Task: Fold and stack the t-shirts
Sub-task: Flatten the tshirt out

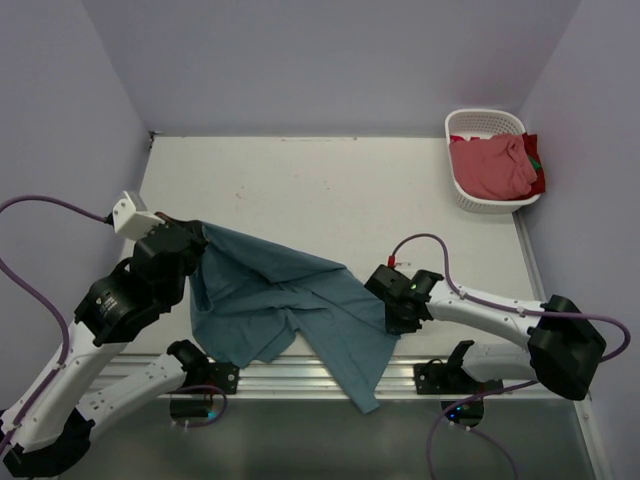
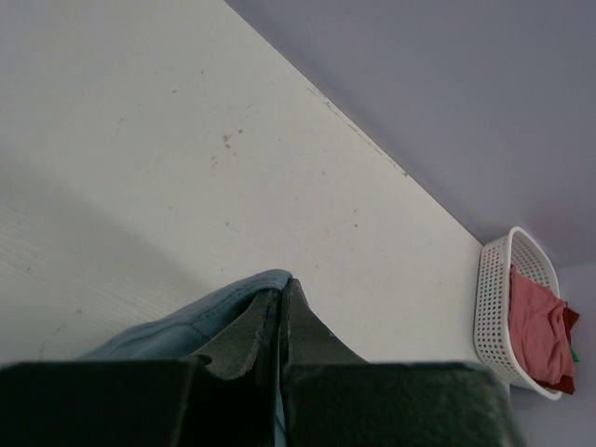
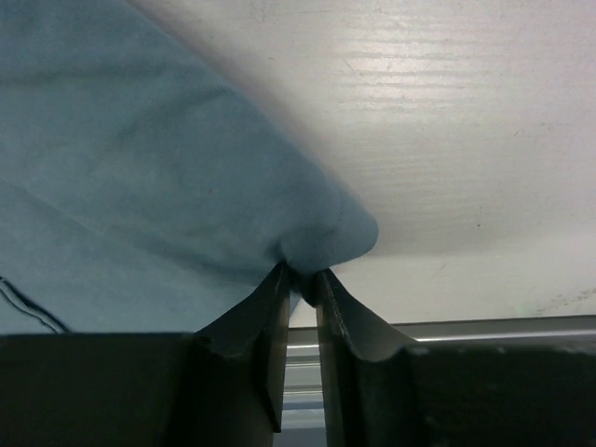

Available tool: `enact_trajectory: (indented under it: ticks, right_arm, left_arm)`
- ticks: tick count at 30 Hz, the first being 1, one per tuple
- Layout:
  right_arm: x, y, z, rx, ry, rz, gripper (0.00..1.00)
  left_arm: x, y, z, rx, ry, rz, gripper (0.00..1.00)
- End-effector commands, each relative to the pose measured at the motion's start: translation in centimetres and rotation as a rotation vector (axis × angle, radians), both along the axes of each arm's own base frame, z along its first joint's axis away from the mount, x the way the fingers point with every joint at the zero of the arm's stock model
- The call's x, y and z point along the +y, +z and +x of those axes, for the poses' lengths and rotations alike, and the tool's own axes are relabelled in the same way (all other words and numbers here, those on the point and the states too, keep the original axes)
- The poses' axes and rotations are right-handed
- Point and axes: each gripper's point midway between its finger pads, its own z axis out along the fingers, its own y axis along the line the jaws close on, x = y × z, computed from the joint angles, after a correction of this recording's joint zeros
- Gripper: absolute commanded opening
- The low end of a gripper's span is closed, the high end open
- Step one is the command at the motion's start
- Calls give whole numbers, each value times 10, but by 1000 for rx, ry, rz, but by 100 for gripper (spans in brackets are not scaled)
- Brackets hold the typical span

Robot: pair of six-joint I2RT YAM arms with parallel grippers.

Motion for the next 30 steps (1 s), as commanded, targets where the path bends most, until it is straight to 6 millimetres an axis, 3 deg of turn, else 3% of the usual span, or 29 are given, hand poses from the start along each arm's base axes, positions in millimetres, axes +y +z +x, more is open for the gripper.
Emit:
enact_trajectory:
  ticks: [1, 3, 4, 8, 9, 11, 12, 14, 15, 18, 24, 30]
  right_arm:
    - [-2, -1, 1, -16, -31, 9, 19]
    - [-4, 0, 0, -14, -34, 7, 3]
    - [-6, 1, -2, -12, -34, 3, 0]
    - [-6, 25, 6, -76, -33, 27, 0]
    - [-1, 42, 15, -115, -34, 49, 0]
    - [-10, 66, 25, -192, -42, 16, 0]
    - [-5, 95, 38, -261, -46, 53, 0]
    - [-19, 121, 48, -316, -71, 15, 0]
    - [-21, 148, 61, -391, -81, 23, 0]
    - [-44, 185, 85, -490, -138, -29, 0]
    - [-65, 223, 110, -568, -181, -100, 0]
    - [-84, 238, 118, -606, -232, -133, 0]
  left_arm:
    - [9, 18, 1, -59, 54, -34, 0]
    - [9, 17, 1, -55, 53, -33, 0]
    - [10, 16, 1, -55, 54, -33, 0]
    - [10, 14, 2, -52, 58, -21, 0]
    - [10, 13, 2, -52, 61, -15, 0]
    - [10, 10, 6, -50, 65, 3, 0]
    - [9, 7, 7, -44, 66, 13, 0]
    - [7, 0, 11, -32, 66, 37, 0]
    - [5, -4, 14, -22, 69, 47, 0]
    - [3, -14, 19, -4, 73, 75, 0]
    - [10, -31, 28, 20, 123, 189, 0]
    - [14, -61, 56, 56, 147, 274, 0]
